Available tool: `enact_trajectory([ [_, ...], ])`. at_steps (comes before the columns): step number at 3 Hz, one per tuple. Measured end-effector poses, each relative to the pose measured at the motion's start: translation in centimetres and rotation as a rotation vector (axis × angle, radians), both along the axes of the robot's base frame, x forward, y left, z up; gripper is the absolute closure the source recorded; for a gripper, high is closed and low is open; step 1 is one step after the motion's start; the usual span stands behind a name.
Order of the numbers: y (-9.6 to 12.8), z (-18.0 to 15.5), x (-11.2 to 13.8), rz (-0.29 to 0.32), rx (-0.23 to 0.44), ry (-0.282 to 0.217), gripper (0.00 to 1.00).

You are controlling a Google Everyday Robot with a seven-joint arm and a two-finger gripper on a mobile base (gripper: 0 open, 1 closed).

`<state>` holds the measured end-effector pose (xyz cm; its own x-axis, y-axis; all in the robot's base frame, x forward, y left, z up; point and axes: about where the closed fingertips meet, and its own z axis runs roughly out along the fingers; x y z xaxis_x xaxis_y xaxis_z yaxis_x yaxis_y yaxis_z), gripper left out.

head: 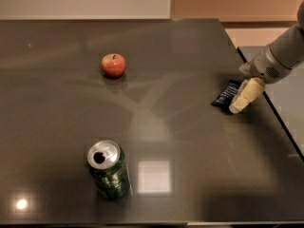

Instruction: Move rxbar blueberry near green can

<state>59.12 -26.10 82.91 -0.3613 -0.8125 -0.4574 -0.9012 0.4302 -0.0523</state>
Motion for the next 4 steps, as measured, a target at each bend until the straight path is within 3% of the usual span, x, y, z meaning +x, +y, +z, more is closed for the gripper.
enact_trajectory([
  [1,0.3,-0.4,0.1,-0.002,0.016,0.031,0.18],
  [2,0.5,-0.7,0.0,-0.005,0.032,0.053,0.42],
  [4,2.5,0.8,-0.9,0.024,0.080,0.056,0.88],
])
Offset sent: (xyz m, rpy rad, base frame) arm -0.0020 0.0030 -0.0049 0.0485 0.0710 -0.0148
